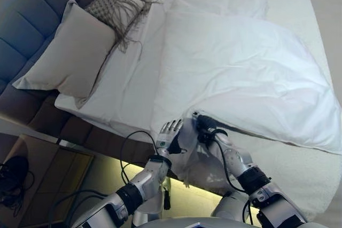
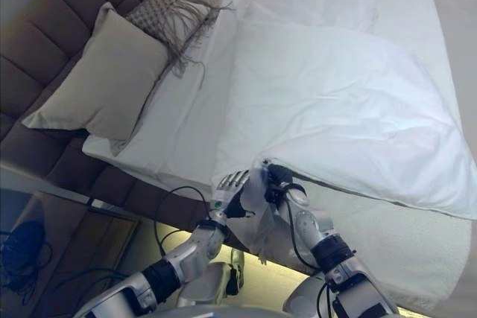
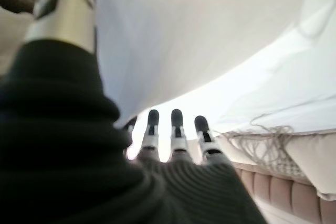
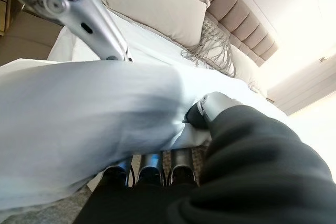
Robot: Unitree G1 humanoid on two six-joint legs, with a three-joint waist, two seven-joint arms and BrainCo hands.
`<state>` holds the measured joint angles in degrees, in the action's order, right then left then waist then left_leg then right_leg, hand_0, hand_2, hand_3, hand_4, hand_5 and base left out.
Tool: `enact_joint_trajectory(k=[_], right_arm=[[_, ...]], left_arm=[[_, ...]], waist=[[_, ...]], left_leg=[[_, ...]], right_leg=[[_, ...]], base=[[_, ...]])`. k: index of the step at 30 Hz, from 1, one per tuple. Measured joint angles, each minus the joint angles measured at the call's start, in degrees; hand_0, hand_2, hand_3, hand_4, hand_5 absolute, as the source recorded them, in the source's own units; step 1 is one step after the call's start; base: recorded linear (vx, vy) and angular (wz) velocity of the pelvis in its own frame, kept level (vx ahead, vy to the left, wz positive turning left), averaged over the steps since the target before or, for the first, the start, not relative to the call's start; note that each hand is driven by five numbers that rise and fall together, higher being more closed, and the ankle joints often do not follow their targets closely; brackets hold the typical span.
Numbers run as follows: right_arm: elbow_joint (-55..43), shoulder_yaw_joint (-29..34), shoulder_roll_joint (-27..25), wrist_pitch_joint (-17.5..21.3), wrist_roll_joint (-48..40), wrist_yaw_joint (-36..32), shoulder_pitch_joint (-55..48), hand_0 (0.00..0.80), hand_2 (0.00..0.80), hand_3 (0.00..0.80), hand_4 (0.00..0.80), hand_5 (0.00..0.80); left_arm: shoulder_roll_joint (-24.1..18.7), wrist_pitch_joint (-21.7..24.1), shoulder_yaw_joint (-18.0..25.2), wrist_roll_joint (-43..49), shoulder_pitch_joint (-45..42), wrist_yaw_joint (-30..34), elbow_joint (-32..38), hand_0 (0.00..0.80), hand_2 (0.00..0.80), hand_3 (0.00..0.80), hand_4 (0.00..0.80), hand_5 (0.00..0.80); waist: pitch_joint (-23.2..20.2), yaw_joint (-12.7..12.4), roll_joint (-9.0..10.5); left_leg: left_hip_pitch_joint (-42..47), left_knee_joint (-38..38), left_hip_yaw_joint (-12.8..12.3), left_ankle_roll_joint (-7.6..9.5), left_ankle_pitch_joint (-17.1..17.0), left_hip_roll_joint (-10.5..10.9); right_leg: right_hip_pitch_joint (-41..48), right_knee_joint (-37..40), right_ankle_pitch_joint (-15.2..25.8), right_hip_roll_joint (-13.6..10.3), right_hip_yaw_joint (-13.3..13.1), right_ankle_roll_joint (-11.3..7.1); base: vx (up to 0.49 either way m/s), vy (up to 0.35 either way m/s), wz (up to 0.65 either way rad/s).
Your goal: Make the bed neatly
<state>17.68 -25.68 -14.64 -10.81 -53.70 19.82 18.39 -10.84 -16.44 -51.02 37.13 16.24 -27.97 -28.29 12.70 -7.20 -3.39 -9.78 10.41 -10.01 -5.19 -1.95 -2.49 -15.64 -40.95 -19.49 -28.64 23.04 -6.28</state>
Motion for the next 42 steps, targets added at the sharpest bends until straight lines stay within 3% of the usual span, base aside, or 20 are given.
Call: enact_joint_trajectory(k=[4,8,13,26,27,28,29,42], right_arm=[[0.4,-0.9,0.0,1.0,-1.0,0.6,0.0,0.800,0.800,0.800,0.800,0.800],[0.4,-2.0,0.4,2.5,-1.3,0.6,0.0,0.800,0.800,0.800,0.800,0.800],[0.4,-2.3,0.8,4.4,-1.5,1.2,0.3,0.800,0.800,0.800,0.800,0.800],[0.2,-2.1,1.2,5.5,-1.6,1.7,4.0,0.800,0.800,0.800,0.800,0.800],[0.2,-2.0,1.2,5.5,-1.6,1.7,4.0,0.800,0.800,0.800,0.800,0.800],[0.0,-2.0,1.2,5.5,-1.6,1.7,4.0,0.800,0.800,0.800,0.800,0.800],[-0.3,-1.9,1.2,5.5,-1.6,1.7,4.0,0.800,0.800,0.800,0.800,0.800],[-1.5,-2.2,0.9,6.7,-1.6,1.7,4.0,0.800,0.800,0.800,0.800,0.800]], left_arm=[[1.0,-2.3,-0.8,-3.4,0.3,-0.7,-2.2,0.000,0.000,0.000,0.000,0.000],[2.7,-5.6,-1.2,-15.1,0.5,-4.0,-4.7,0.000,0.000,0.000,0.000,0.000],[3.8,-5.7,-1.1,-26.4,1.9,-8.6,-6.9,0.000,0.000,0.000,0.000,0.000],[3.0,-5.1,3.1,-31.9,2.6,-11.3,-7.2,0.000,0.000,0.000,0.000,0.000],[3.0,-5.0,3.4,-32.3,2.6,-11.3,-7.2,0.182,0.182,0.182,0.182,0.182],[3.0,-4.9,3.9,-32.5,2.6,-11.2,-7.2,0.612,0.612,0.612,0.612,0.612],[2.8,-4.4,4.0,-32.8,2.6,-11.2,-7.2,0.800,0.800,0.800,0.800,0.800],[1.5,0.1,5.1,-33.0,3.5,-11.1,-7.0,0.800,0.800,0.800,0.800,0.800]], waist=[[0.1,-0.2,1.07],[0.1,-0.6,1.60],[0.3,-1.6,1.79],[2.2,-1.5,1.49],[2.3,-1.5,1.45],[2.4,-1.5,1.39],[2.5,-1.5,1.31],[4.1,-1.5,0.87]], left_leg=[[-0.6,0.4,0.7,0.01,0.0,-0.4],[-1.9,1.1,0.8,0.05,0.0,-0.8],[-4.6,2.2,0.9,-0.16,-0.1,-1.4],[-6.0,2.4,0.6,-0.15,-0.1,-1.6],[-6.0,2.4,0.6,-0.15,-0.1,-1.6],[-5.9,2.4,0.6,-0.15,-0.1,-1.6],[-5.9,2.4,0.6,-0.15,-0.1,-1.6],[-6.0,2.3,0.5,-0.18,-0.1,-1.6]], right_leg=[[0.3,0.0,-0.1,0.2,0.8,0.19],[-0.6,-0.3,-0.2,0.4,1.0,0.51],[-3.1,-1.2,-0.2,0.6,1.1,1.14],[-4.8,-1.7,-0.3,0.6,1.0,1.52],[-4.8,-1.7,-0.3,0.6,1.0,1.53],[-4.8,-1.7,-0.3,0.6,1.0,1.53],[-4.8,-1.7,-0.3,0.5,1.0,1.53],[-4.8,-1.8,-0.3,0.5,1.0,1.55]], base=[[-0.044,-0.047,0.07],[-0.078,-0.056,0.03],[-0.105,-0.028,0.02],[-0.005,0.016,0.00],[-0.003,0.036,0.00],[0.000,0.000,0.00],[0.000,0.000,0.00],[0.000,0.000,0.00]])
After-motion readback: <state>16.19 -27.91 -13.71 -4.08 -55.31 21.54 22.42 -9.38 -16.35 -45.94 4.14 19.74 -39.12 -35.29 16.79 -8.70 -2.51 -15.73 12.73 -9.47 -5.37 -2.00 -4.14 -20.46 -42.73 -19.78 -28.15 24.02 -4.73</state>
